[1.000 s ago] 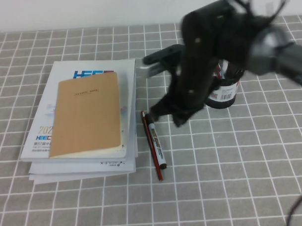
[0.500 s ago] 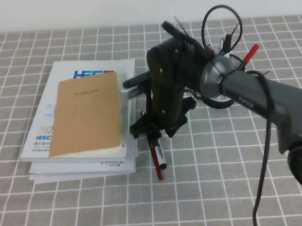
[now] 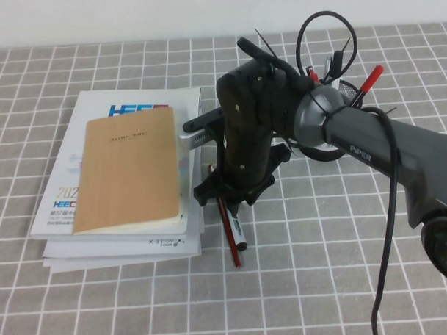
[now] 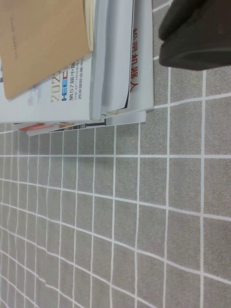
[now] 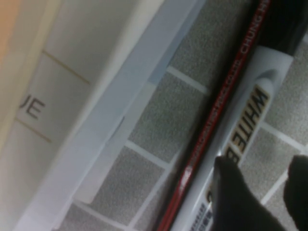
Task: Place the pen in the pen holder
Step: Pick up the pen on the table
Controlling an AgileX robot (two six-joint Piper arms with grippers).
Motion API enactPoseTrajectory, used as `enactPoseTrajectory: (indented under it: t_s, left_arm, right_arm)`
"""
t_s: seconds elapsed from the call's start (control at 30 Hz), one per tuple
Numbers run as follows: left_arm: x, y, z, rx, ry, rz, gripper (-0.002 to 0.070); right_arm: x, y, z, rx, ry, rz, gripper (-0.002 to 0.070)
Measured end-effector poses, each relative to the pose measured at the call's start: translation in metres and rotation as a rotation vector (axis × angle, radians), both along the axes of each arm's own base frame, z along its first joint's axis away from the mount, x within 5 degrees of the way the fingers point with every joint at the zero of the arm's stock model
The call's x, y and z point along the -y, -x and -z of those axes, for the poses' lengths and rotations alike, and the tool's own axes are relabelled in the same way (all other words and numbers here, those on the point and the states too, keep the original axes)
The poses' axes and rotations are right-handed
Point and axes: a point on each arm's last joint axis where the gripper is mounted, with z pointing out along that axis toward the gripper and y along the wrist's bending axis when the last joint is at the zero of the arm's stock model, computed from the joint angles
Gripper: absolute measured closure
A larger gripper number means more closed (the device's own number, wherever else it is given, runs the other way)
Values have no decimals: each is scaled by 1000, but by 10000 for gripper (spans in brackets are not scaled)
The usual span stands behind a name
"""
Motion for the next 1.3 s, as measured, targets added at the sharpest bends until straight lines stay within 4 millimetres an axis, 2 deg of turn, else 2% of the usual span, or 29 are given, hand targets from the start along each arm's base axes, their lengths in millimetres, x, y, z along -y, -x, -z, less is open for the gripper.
enactPoseTrajectory:
  t_s: [0.6,0.93,1.03,1.13,1.3]
  left_arm:
    - [0,0,0,0,0,0,680]
    - [0,0,0,0,0,0,680]
    - [0,0,0,0,0,0,680]
    - [0,0,0,0,0,0,680]
    - [0,0,0,0,0,0,680]
  right_arm:
    - [-4,2,3,-36,-39,12,477]
    - [-5,2,8,-50,-34,14,445]
    - [-4,2,8,-44,-28,12,490]
    - [-4,1,8,-40,-23,11,587]
    - [-3,0,7,-37,-23,15,587]
